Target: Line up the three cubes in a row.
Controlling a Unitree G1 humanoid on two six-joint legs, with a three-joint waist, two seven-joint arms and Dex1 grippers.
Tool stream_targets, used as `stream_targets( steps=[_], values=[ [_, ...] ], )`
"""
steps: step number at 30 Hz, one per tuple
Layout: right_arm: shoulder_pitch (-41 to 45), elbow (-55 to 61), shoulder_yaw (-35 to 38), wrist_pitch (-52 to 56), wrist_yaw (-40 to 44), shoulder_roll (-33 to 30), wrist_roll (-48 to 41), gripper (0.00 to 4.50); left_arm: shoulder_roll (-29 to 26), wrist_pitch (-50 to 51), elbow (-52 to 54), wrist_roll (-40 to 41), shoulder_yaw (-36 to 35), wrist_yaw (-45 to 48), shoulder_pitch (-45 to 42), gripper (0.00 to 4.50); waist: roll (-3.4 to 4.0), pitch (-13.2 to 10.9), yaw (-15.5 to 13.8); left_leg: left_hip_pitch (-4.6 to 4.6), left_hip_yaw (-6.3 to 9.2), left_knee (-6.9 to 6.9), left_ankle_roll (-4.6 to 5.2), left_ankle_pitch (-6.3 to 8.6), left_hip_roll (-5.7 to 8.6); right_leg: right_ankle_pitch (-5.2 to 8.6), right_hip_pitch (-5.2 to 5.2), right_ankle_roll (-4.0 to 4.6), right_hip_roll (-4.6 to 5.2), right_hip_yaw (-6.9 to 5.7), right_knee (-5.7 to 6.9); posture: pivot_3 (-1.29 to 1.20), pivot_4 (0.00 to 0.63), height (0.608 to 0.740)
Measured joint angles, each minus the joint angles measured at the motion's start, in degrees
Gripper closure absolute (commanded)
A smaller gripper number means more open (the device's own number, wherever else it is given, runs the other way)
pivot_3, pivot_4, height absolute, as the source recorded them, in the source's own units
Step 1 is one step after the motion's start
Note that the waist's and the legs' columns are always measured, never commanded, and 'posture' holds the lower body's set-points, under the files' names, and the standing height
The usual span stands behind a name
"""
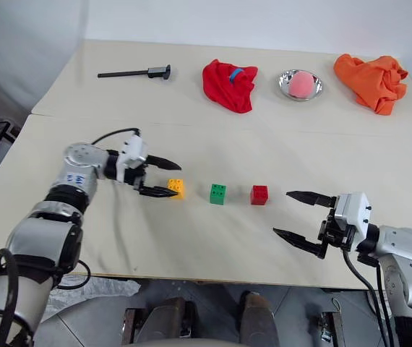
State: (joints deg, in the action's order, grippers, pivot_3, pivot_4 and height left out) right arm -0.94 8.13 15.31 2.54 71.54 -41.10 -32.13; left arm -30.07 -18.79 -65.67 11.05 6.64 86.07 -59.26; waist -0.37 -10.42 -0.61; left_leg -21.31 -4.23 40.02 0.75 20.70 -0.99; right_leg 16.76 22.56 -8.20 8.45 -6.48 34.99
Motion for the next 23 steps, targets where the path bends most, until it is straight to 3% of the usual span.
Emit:
stream_targets(
  steps=[6, 9, 13, 18, 23],
  values=[
    [7.92, -10.76, -0.52, 0.18, 7.14, -3.12, -0.85, 0.0, -10.76, 8.83, 18.97, 11.35, -3.1, -0.02, 14.79, 0.26, 0.01, -0.01, 1.18, 0.07, 0.02, 0.04, -0.01, 0.0, -0.06, 0.0, -0.01, 0.0, 0.01, 0.0, 0.05, 0.0, 0.15, 0.74],
    [12.84, -16.16, -1.53, -0.26, 11.38, -3.42, -0.99, 0.0, -13.5, 7.12, 29.59, 14.02, -9.54, -0.48, 26.27, 0.26, 0.02, -0.01, 1.39, 0.08, 0.18, 0.03, -0.01, 0.0, -0.09, 0.0, -0.01, 0.0, 0.03, 0.05, 0.03, 0.0, 0.15, 0.74],
    [18.61, -22.19, -2.53, -1.48, 15.71, -2.55, -1.29, 0.0, -16.2, 12.85, 44.37, 19.23, -17.92, -3.18, 41.58, 0.26, 0.06, -0.03, 1.44, 0.09, 0.46, 0.05, 0.01, 0.01, -0.08, 0.0, -0.04, 0.0, 0.08, 0.04, 0.07, 0.0, 0.15, 0.74],
    [21.06, -24.19, -5.22, -2.75, 16.5, -0.46, -2.27, 0.0, -15.56, 12.58, 46.94, 17.95, -20.26, -8.62, 43.42, 0.26, 0.09, -0.04, -0.07, 0.09, 0.42, 0.15, 0.01, 0.01, 0.02, 0.0, -0.13, 0.0, 0.11, 0.01, 0.08, 0.0, 0.15, 0.74],
    [22.0, -24.97, -6.04, -4.39, 16.65, 0.86, -2.43, 0.0, -15.43, 12.33, 46.95, 17.79, -20.12, -7.93, 43.41, 0.26, 0.1, -0.04, 0.46, 0.06, 0.16, 0.04, 0.02, 0.03, 0.04, 0.0, -0.07, 0.0, 0.1, -0.07, 0.04, 0.0, 0.15, 0.74]
  ],
)
